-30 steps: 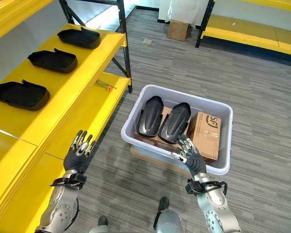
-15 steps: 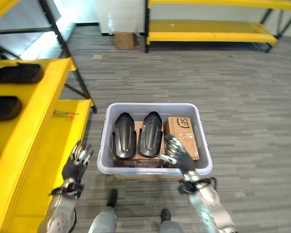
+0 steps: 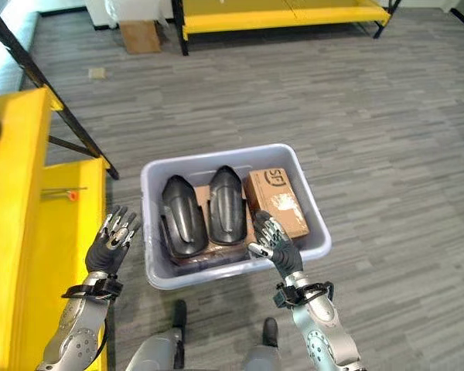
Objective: Move parts from the plastic box to the shelf.
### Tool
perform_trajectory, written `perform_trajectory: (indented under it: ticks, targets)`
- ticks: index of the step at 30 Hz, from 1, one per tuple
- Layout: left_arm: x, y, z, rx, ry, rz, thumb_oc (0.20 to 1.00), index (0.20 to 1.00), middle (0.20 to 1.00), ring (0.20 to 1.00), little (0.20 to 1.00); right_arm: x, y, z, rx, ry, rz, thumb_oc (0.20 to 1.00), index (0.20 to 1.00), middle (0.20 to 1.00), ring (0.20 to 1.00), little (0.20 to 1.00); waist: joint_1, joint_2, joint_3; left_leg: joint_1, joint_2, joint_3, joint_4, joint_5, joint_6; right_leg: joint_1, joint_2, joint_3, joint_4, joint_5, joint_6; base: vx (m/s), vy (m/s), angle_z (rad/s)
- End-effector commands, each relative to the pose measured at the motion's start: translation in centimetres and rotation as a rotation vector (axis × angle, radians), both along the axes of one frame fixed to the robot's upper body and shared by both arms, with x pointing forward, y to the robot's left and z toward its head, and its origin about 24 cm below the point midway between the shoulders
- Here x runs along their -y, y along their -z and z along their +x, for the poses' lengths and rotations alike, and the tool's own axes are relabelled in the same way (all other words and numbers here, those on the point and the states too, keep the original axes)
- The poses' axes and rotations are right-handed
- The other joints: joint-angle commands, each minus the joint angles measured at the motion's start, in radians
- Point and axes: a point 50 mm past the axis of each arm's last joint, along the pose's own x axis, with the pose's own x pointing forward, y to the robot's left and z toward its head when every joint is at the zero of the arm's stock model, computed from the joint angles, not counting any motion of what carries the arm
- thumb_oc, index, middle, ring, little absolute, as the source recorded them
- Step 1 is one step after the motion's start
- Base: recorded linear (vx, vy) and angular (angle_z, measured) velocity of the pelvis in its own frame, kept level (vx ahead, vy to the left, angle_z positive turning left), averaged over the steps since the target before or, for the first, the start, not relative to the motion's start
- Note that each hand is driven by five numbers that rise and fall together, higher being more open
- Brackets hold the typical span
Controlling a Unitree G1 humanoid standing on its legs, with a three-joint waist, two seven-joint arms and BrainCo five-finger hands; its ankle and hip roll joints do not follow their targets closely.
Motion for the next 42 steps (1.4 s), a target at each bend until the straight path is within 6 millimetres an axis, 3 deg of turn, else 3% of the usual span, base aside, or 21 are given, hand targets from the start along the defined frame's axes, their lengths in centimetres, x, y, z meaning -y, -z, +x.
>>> perform_trajectory:
  ticks: [1, 10, 13, 14, 22, 24, 30, 31, 42]
  targets:
    - [0.4, -1.5, 0.3, 0.086, 0.000, -0.004, 1.000, 1.000, 1.000, 1.000, 1.000, 1.5, -3.5, 1.4, 0.185, 0.057, -0.039, 1.000, 1.000, 1.000, 1.000, 1.000, -0.010, 0.065, -0.019, -0.003, 0.130, -0.009, 0.052, -0.012, -0.034, -0.040, -0.052, 0.008, 0.081, 0.039, 0.009, -0.03, -0.048, 0.00]
    - [1.7, -2.9, 1.7, 0.145, 0.046, -0.027, 1.000, 1.000, 1.000, 1.000, 1.000, 1.7, -7.6, 5.4, 0.391, 0.196, -0.224, 1.000, 1.000, 1.000, 1.000, 1.000, -0.008, 0.118, 0.053, -0.052, 0.150, -0.005, 0.026, 0.027, -0.055, -0.146, -0.039, 0.032, 0.116, 0.029, -0.001, -0.06, -0.056, -0.06]
    - [2.8, -3.6, 2.5, 0.169, 0.077, -0.042, 1.000, 1.000, 1.000, 1.000, 1.000, 0.3, -8.5, 7.3, 0.412, 0.214, -0.216, 1.000, 1.000, 1.000, 1.000, 1.000, -0.001, 0.139, 0.083, -0.068, 0.151, 0.001, 0.014, 0.039, -0.055, -0.192, -0.035, 0.048, 0.128, 0.033, -0.002, -0.06, -0.027, -0.05]
    - [3.5, -4.4, 3.1, 0.202, 0.090, -0.049, 1.000, 1.000, 1.000, 1.000, 1.000, -1.1, -9.1, 8.4, 0.426, 0.209, -0.200, 1.000, 1.000, 1.000, 1.000, 1.000, 0.004, 0.150, 0.105, -0.080, 0.152, 0.006, 0.009, 0.044, -0.054, -0.222, -0.032, 0.061, 0.135, 0.037, -0.003, -0.05, -0.040, -0.04]
    - [5.5, -8.0, 5.1, 0.342, 0.095, -0.086, 1.000, 1.000, 1.000, 1.000, 1.000, -4.5, -11.2, 10.8, 0.434, 0.220, -0.067, 1.000, 1.000, 1.000, 1.000, 1.000, 0.014, 0.180, 0.165, -0.141, 0.144, 0.014, -0.005, 0.067, -0.062, -0.300, -0.035, 0.078, 0.148, 0.050, -0.005, -0.03, -0.018, -0.08]
    - [6.0, -8.4, 5.3, 0.349, 0.103, -0.093, 1.000, 1.000, 1.000, 1.000, 1.000, -4.5, -11.4, 11.7, 0.396, 0.253, 0.022, 1.000, 1.000, 1.000, 1.000, 1.000, 0.019, 0.185, 0.176, -0.155, 0.140, 0.016, -0.007, 0.069, -0.062, -0.315, -0.037, 0.081, 0.147, 0.056, -0.004, 0.00, 0.000, 0.00]
    - [6.6, -9.2, 5.5, 0.377, 0.126, -0.099, 1.000, 1.000, 1.000, 1.000, 1.000, -3.8, -13.3, 13.2, 0.415, 0.333, 0.071, 1.000, 1.000, 1.000, 1.000, 1.000, 0.025, 0.193, 0.199, -0.182, 0.130, 0.018, -0.004, 0.072, -0.064, -0.339, -0.042, 0.083, 0.146, 0.064, -0.004, -0.01, 0.014, 0.03]
    - [6.8, -9.2, 5.7, 0.373, 0.124, -0.109, 1.000, 1.000, 1.000, 1.000, 1.000, -2.9, -14.8, 14.2, 0.434, 0.405, 0.087, 1.000, 1.000, 1.000, 1.000, 1.000, 0.030, 0.195, 0.214, -0.203, 0.123, 0.020, 0.001, 0.070, -0.064, -0.356, -0.043, 0.086, 0.144, 0.071, -0.002, -0.01, 0.035, 0.06]
    - [7.2, -9.3, 5.7, 0.372, 0.138, -0.103, 1.000, 1.000, 1.000, 1.000, 1.000, -0.2, -17.9, 15.8, 0.462, 0.559, 0.132, 1.000, 1.000, 1.000, 1.000, 1.000, 0.047, 0.193, 0.248, -0.260, 0.108, 0.010, 0.012, 0.068, -0.059, -0.391, -0.047, 0.077, 0.140, 0.082, -0.005, 0.00, 0.008, 0.03]
